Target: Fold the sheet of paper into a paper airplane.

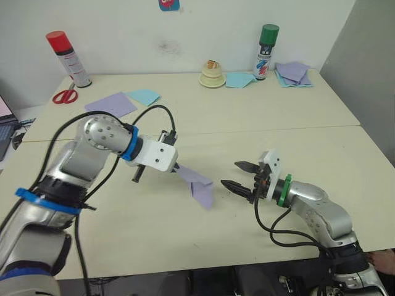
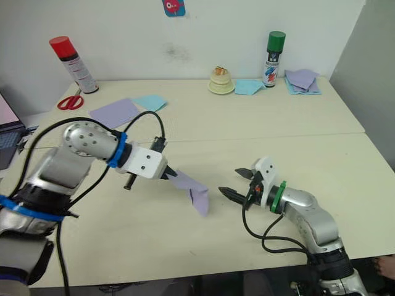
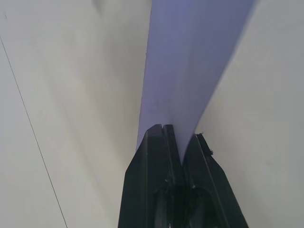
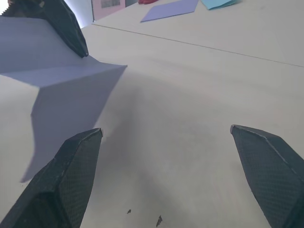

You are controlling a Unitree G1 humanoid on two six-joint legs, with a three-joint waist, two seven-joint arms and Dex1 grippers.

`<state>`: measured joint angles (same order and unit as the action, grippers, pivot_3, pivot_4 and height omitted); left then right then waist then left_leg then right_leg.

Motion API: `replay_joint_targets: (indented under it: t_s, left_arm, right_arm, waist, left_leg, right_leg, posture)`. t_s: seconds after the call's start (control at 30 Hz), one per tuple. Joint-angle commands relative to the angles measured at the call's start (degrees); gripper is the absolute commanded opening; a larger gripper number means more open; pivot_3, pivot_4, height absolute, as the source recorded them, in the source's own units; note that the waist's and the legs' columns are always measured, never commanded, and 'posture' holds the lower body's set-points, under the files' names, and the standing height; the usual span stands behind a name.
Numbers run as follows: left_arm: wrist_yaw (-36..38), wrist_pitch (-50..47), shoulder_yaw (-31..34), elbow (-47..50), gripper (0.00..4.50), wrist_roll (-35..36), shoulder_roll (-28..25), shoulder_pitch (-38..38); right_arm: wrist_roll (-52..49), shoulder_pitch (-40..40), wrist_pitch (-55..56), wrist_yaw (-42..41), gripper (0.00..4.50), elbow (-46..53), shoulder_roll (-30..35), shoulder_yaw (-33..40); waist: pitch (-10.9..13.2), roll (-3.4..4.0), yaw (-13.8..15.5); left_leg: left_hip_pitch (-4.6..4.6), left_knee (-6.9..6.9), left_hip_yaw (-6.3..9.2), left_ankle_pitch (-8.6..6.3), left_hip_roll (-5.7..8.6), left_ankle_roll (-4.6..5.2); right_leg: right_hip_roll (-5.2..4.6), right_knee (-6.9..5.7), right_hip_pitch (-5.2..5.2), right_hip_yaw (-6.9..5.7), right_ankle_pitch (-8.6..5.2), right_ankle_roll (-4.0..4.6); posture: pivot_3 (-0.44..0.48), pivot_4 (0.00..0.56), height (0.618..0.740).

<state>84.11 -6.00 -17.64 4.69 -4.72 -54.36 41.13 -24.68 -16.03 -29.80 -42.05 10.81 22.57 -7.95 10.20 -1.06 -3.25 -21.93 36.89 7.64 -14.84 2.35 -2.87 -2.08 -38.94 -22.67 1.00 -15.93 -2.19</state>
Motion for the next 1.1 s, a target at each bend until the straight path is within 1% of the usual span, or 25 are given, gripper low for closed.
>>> replay_joint_targets:
  t_s: [0.03, 0.1, 0.2, 0.27, 0.33, 0.37, 0.47, 0.6, 0.67, 0.77, 0.9, 1.07, 1.1]
  left_arm:
    - [-1.4, -10.6, 1.9, 8.7, 0.02, -0.4, -1.5, -1.3]
    - [-1.1, -15.1, 1.8, 11.9, 0.02, -0.9, -3.2, -2.2]
    - [-0.1, -21.4, 3.3, 14.8, 0.02, 0.5, -5.5, -0.7]
    - [0.3, -23.5, 3.3, 15.3, 0.02, 1.0, -7.0, -0.2]
    - [-0.4, -24.2, 1.9, 15.1, 0.02, 0.5, -7.4, -2.3]
    - [-1.6, -24.1, 0.8, 14.3, 0.02, -0.3, -6.8, -3.8]
    - [-7.0, -23.3, -3.1, 9.2, 0.02, -4.2, -2.6, -6.0]
    - [-13.5, -21.1, -7.6, 1.1, 0.02, -9.1, 3.7, -5.7]
    - [-17.7, -20.2, -7.8, -2.4, 0.02, -10.1, 8.0, -4.2]
    - [-20.8, -17.6, -7.9, -4.3, 0.02, -11.3, 11.5, -3.0]
    - [-22.3, -12.5, -6.9, -4.1, 0.02, -11.3, 12.9, -3.3]
    - [-21.5, -6.2, -7.1, -2.4, 0.02, -10.5, 12.8, -4.8]
    - [-20.9, -4.3, -7.4, -2.3, 0.56, -10.6, 12.5, -5.0]
  right_arm:
    - [0.6, -1.6, 2.1, -1.4, 4.5, -0.6, -0.5, -0.3]
    - [0.8, -2.1, 2.4, -1.9, 4.5, -1.5, -0.6, -0.2]
    - [0.8, -2.3, 2.3, -2.5, 4.5, -1.9, -0.4, 0.1]
    - [0.7, -2.3, 2.2, -2.8, 4.5, -1.8, -0.3, 0.3]
    - [0.7, -2.1, 2.1, -2.9, 4.5, -1.8, -0.3, 0.3]
    - [0.8, -2.0, 2.3, -2.7, 4.5, -1.8, -0.4, 0.3]
    - [0.9, -1.8, 2.2, -2.2, 4.5, -1.5, -0.7, 0.3]
    - [0.9, -1.2, 1.9, -2.0, 4.5, -0.1, -0.3, 0.3]
    - [1.0, -1.0, 1.9, -2.1, 4.5, 0.1, 0.2, 0.4]
    - [1.0, -1.1, 1.8, -1.9, 4.5, 0.0, 0.6, 0.8]
    - [0.9, -1.3, 1.6, -2.2, 4.5, 0.3, 0.9, 0.6]
    - [1.2, -2.6, 2.1, -3.0, 4.5, -1.2, 0.6, 0.1]
    - [1.2, -2.9, 2.2, -3.2, 4.5, -1.5, 0.6, 0.1]
  waist:
    - [0.1, -0.02, 0.2]
    - [0.1, -0.04, 0.3]
    - [0.1, -0.03, 0.2]
    - [0.1, -0.03, 0.1]
    - [0.1, -0.03, 0.1]
    - [0.1, -0.01, 0.1]
    - [0.1, -0.01, 0.2]
    - [0.1, -0.03, 0.5]
    - [0.1, -0.01, 0.7]
    - [0.1, -0.01, 1.2]
    - [0.1, -0.01, 1.4]
    - [0.1, -0.01, 1.4]
    - [0.1, -0.01, 1.4]
  left_leg:
    - [-0.02, 0.01, -0.02, 0.0, 0.0, 0.0]
    - [-0.02, 0.04, -0.03, 0.0, 0.01, 0.0]
    - [-0.01, 0.02, -0.05, 0.0, -0.01, 0.0]
    - [-0.01, 0.02, -0.05, 0.0, -0.03, 0.0]
    - [-0.01, 0.02, -0.09, 0.0, -0.04, 0.0]
    - [0.01, 0.01, -0.11, 0.0, -0.03, 0.0]
    - [0.04, 0.02, -0.12, 0.0, -0.03, 0.0]
    - [0.01, 0.07, -0.11, 0.0, -0.01, 0.0]
    - [0.03, 0.07, -0.11, 0.0, -0.01, 0.0]
    - [0.04, 0.08, -0.1, 0.0, 0.0, -0.01]
    - [0.03, 0.08, -0.07, 0.0, 0.01, -0.01]
    - [0.03, 0.06, -0.03, 0.0, 0.02, -0.01]
    - [0.02, 0.06, -0.03, 0.0, 0.02, -0.01]
  right_leg:
    - [0.0, 0.0, 0.0, -0.03, 0.0, 0.0]
    - [0.0, -0.01, 0.02, -0.04, 0.0, 0.0]
    - [0.02, -0.01, 0.01, -0.03, 0.0, 0.0]
    - [0.05, -0.01, 0.01, -0.04, -0.02, -0.01]
    - [0.05, -0.02, 0.01, -0.04, -0.03, -0.01]
    - [0.05, -0.02, 0.02, -0.03, -0.03, -0.01]
    - [0.04, -0.03, 0.03, -0.01, -0.02, 0.01]
    - [0.03, -0.05, 0.05, -0.04, 0.02, 0.06]
    - [0.02, -0.05, 0.05, -0.02, 0.02, 0.07]
    - [0.01, -0.07, 0.06, -0.05, 0.02, 0.06]
    - [-0.03, -0.06, 0.05, -0.02, 0.03, 0.08]
    - [-0.08, -0.04, 0.03, 0.02, 0.03, 0.08]
    - [-0.08, -0.04, 0.02, 0.02, 0.03, 0.08]
  posture:
    - [0.0, 0.15, 0.74]
    - [0.0, 0.15, 0.74]
    - [0.0, 0.15, 0.74]
    - [0.0, 0.15, 0.74]
    - [0.0, 0.15, 0.74]
    - [0.0, 0.15, 0.74]
    - [0.0, 0.15, 0.74]
    - [0.0, 0.15, 0.74]
    - [0.0, 0.15, 0.74]
    - [0.0, 0.15, 0.74]
    - [0.0, 0.15, 0.74]
    - [0.0, 0.15, 0.74]
    - [0.0, 0.15, 0.74]
